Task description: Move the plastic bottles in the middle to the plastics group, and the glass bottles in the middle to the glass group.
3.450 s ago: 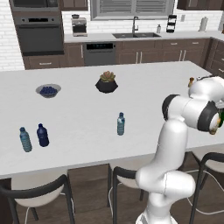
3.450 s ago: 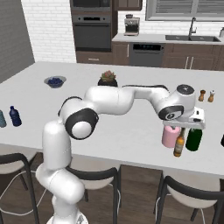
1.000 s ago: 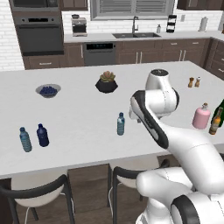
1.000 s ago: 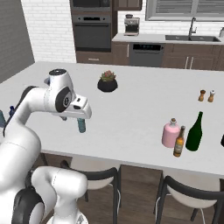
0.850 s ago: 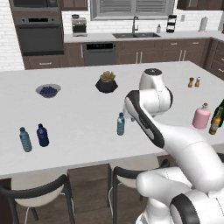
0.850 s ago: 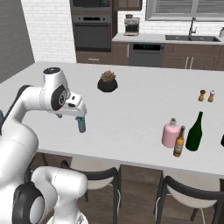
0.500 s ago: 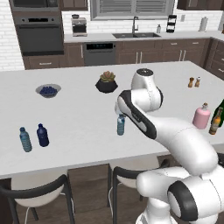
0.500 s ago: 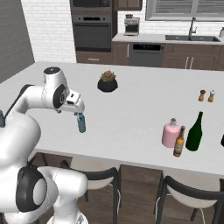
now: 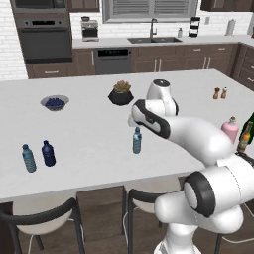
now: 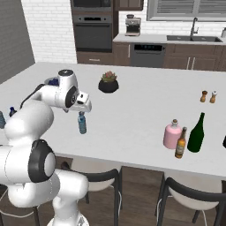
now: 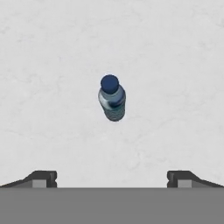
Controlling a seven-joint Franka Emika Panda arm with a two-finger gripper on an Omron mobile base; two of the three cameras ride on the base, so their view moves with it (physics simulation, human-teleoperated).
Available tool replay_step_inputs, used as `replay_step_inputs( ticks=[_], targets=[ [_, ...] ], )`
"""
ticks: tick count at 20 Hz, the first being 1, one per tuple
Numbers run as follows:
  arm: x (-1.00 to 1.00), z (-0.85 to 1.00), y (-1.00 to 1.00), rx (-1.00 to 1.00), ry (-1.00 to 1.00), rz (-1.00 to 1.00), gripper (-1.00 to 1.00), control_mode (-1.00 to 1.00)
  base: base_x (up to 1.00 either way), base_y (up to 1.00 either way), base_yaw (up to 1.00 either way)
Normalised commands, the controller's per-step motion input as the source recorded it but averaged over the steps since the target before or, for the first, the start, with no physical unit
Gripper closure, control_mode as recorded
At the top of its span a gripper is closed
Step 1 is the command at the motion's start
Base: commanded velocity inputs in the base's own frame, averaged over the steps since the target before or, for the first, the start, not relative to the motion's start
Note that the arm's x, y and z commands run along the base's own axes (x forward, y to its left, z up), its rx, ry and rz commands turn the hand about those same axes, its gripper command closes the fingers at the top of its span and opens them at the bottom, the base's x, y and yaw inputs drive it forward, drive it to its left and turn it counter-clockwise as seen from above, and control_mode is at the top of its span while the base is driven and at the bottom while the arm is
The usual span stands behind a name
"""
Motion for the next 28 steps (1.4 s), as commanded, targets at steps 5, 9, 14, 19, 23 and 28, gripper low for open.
replay_step_inputs(
  ticks=[5, 9, 14, 19, 23, 28],
  targets=[
    [0.25, -0.47, 0.12, 0.00, 0.00, 0.05, -1.00, -1.00, 0.00, 0.00, 0.00],
    [0.27, -0.25, 0.00, 0.00, 0.00, 0.02, -1.00, -1.00, 0.00, 0.00, 0.00],
    [0.16, -0.10, 0.00, -0.02, 0.00, 0.00, -1.00, -1.00, 0.00, 0.00, 0.00],
    [0.19, -0.17, 0.03, -0.06, -0.03, 0.01, -1.00, -1.00, 0.00, 0.00, 0.00],
    [0.34, -0.11, 0.02, -0.10, -0.09, 0.00, -1.00, -1.00, 0.00, 0.00, 0.00],
    [0.18, -0.01, 0.01, -0.04, -0.07, 0.01, -1.00, -1.00, 0.00, 0.00, 0.00]
  ],
)
